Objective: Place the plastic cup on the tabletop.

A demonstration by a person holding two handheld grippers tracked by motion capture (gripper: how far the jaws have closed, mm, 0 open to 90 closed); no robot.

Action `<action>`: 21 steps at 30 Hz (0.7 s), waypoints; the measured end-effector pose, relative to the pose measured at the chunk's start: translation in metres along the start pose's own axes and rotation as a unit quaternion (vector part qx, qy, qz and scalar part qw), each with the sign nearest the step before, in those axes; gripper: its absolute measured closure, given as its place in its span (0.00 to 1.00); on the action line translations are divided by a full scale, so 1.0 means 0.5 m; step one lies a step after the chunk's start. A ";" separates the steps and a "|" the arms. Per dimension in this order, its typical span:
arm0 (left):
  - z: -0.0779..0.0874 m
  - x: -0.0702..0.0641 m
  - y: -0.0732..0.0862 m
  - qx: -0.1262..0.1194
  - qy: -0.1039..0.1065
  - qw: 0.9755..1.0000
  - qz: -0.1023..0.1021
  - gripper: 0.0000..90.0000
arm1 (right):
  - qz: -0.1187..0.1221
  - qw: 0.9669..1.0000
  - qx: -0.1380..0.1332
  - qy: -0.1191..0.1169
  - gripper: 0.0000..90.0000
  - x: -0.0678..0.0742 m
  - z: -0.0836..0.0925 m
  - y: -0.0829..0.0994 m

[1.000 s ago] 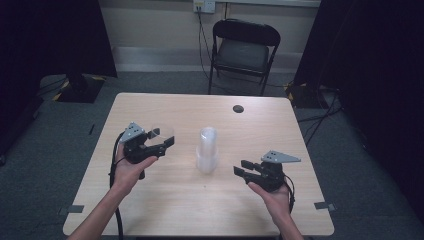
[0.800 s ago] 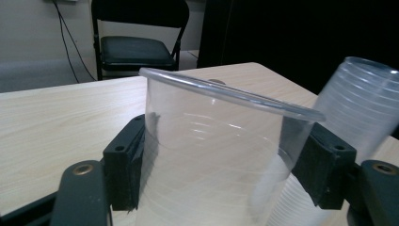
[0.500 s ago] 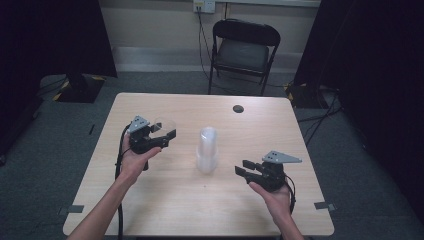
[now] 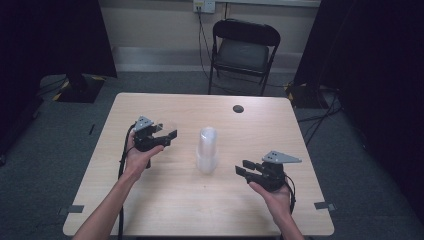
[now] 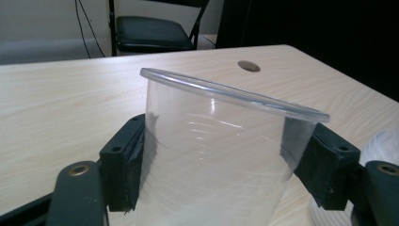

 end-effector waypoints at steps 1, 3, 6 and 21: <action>-0.003 0.002 0.003 0.003 -0.002 1.000 -0.003 0.29 | 0.000 1.000 -0.001 -0.002 0.64 0.001 0.000 0.000; -0.008 0.004 0.006 0.005 -0.004 1.000 -0.002 0.29 | 0.001 1.000 0.000 -0.002 0.63 0.003 -0.001 0.000; -0.015 -0.001 0.010 0.005 -0.003 1.000 -0.006 0.28 | 0.002 1.000 0.000 -0.001 0.63 0.004 -0.001 -0.001; -0.034 -0.015 0.022 0.015 -0.004 1.000 -0.012 0.25 | 0.002 1.000 -0.001 -0.006 0.62 0.007 -0.002 -0.002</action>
Point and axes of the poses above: each handheld gripper's, and its own axes: z roughly backward along the jaws, y roughly out of its underside, x roughly to its left, the point moved 8 cm from there along -z, roughly forward along the jaws, and after that the axes turned 11 degrees about -y, right-handed, at the moved point
